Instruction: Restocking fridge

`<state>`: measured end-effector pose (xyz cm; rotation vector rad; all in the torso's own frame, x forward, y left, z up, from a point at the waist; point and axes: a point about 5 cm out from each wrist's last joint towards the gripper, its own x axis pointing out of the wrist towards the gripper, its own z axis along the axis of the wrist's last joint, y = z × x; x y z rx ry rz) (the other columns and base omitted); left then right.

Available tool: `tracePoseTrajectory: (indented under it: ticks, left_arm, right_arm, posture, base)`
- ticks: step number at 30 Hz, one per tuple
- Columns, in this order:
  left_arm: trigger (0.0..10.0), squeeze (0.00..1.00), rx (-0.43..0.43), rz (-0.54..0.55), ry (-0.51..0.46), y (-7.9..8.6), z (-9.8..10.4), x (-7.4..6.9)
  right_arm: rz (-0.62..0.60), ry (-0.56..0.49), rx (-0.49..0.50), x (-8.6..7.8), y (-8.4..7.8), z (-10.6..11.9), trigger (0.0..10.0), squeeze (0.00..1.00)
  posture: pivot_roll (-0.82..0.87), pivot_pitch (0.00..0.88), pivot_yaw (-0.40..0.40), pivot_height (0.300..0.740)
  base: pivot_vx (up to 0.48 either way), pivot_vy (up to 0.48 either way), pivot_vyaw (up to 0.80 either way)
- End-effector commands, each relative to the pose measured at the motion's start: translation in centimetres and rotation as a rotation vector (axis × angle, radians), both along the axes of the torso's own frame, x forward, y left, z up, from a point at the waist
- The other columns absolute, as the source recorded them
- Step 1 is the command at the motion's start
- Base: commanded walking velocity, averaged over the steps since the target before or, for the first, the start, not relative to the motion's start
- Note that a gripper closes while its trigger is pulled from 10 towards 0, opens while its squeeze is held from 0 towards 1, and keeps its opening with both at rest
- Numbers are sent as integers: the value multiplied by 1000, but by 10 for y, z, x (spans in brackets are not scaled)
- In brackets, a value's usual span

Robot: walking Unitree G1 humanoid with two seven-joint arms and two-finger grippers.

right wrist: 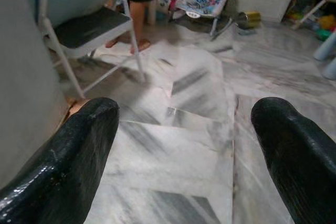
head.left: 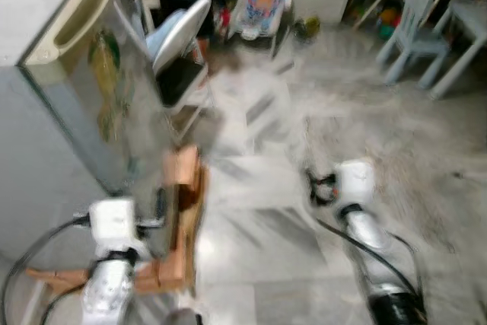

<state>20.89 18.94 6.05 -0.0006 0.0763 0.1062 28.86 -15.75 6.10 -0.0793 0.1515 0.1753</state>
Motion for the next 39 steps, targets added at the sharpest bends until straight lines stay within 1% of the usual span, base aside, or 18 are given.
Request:
tracePoseTrajectory:
  ticks: [1, 7, 12, 16, 19, 21, 23, 24, 26, 29, 31, 35, 39]
  left_arm:
    - [10000, 0, -9, 1, 7, -4, -2, -1]
    - [10000, 0, -4, 21, 24, -1, -4, -2]
    - [10000, 0, 2, 40, 40, 7, -6, 3]
    - [10000, 0, 22, 63, 37, 18, -4, 12]
    - [10000, 0, 27, 61, 37, 20, -4, 15]
    - [10000, 0, 54, 91, 48, 33, -4, 22]
    - [10000, 0, 56, 92, 47, 35, -4, 22]
    - [10000, 0, 62, 97, 42, 40, -3, 27]
    - [10000, 0, 72, 104, 37, 46, -1, 32]
    - [10000, 0, 90, 118, 36, 51, 0, 37]
    - [10000, 0, 96, 144, 33, 59, 2, 42]
    - [10000, 0, 98, 154, 21, 65, 4, 51]
    - [10000, 0, 96, 147, 5, 62, 7, 55]
  right_arm:
    - [-27, 6, -20, -1, -12, 0, 10000, 0]
    - [-24, 6, -25, -2, -13, -1, 10000, 0]
    - [-1, 22, -21, -3, -11, -2, 10000, 0]
    - [30, 40, 4, -5, -6, -4, 10000, 0]
    - [46, 45, 4, -7, -4, -5, 10000, 0]
    - [69, 62, 10, -10, -2, -6, 10000, 0]
    - [72, 64, 11, -10, -1, -6, 10000, 0]
    - [84, 71, 15, -11, 0, -7, 10000, 0]
    - [102, 75, 16, -13, 1, -7, 10000, 0]
    - [106, 75, 14, -13, 1, -7, 10000, 0]
    - [115, 74, 23, -13, 2, -5, 10000, 0]
    - [174, 58, 10, -15, 5, -1, 10000, 0]
    - [168, 45, -4, -15, 5, 0, 10000, 0]
  posture:
    - [-18, 97, 0, 740]
    - [-18, 98, 1, 740]
    - [-25, 96, 5, 740]
    - [-28, 95, 4, 740]
    - [-30, 94, 4, 740]
    - [-34, 96, 5, 740]
    - [-34, 96, 5, 740]
    - [-34, 96, 5, 740]
    - [-34, 96, 5, 740]
    - [-48, 98, 1, 740]
    - [-48, 98, 1, 740]
    - [-59, 100, -1, 740]
    - [-60, 100, -2, 740]
  base:
    - [0, 0, 0]
    - [0, 0, 0]
    - [0, 0, 0]
    - [0, 0, 0]
    - [0, 0, 0]
    - [0, 0, 0]
    - [0, 0, 0]
    - [0, 0, 0]
    - [0, 0, 0]
    - [0, 0, 0]
    - [0, 0, 0]
    - [0, 0, 0]
    - [0, 0, 597]
